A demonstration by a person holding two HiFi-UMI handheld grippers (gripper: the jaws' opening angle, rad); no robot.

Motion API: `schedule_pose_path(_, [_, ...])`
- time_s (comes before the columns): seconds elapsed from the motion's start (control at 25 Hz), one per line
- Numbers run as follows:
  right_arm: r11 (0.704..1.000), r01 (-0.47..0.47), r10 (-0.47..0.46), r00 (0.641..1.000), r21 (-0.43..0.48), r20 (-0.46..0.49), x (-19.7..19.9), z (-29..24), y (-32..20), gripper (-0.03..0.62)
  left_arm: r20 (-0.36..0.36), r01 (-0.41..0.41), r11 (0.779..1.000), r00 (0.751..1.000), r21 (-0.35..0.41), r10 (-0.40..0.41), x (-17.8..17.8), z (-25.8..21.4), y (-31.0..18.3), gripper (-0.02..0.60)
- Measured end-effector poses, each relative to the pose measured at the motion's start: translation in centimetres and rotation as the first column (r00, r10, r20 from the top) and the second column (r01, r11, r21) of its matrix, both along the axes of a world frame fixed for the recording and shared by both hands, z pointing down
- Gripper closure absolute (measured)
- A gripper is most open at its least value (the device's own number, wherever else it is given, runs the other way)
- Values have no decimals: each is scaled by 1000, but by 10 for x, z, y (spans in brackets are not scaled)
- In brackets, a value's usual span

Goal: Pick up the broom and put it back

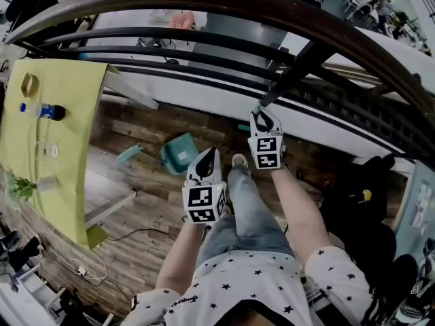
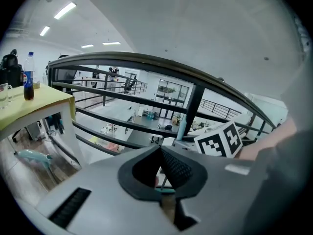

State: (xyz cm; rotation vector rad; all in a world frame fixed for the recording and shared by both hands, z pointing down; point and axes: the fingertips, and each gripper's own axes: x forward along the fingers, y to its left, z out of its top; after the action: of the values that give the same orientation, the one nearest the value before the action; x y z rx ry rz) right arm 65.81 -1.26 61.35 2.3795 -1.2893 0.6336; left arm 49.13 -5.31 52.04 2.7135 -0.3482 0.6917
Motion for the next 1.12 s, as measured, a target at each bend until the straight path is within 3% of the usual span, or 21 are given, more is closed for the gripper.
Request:
schedule_pose_path(0.48, [990, -114, 113, 994, 85, 15, -49, -34, 62, 516, -35, -25, 999, 999, 40, 26, -56, -27, 42, 571])
schedule_pose_path(1.12, [989, -89, 95, 994, 116, -47, -158, -110, 122, 517, -79, -16, 998, 997, 65, 21, -162, -65, 83, 571])
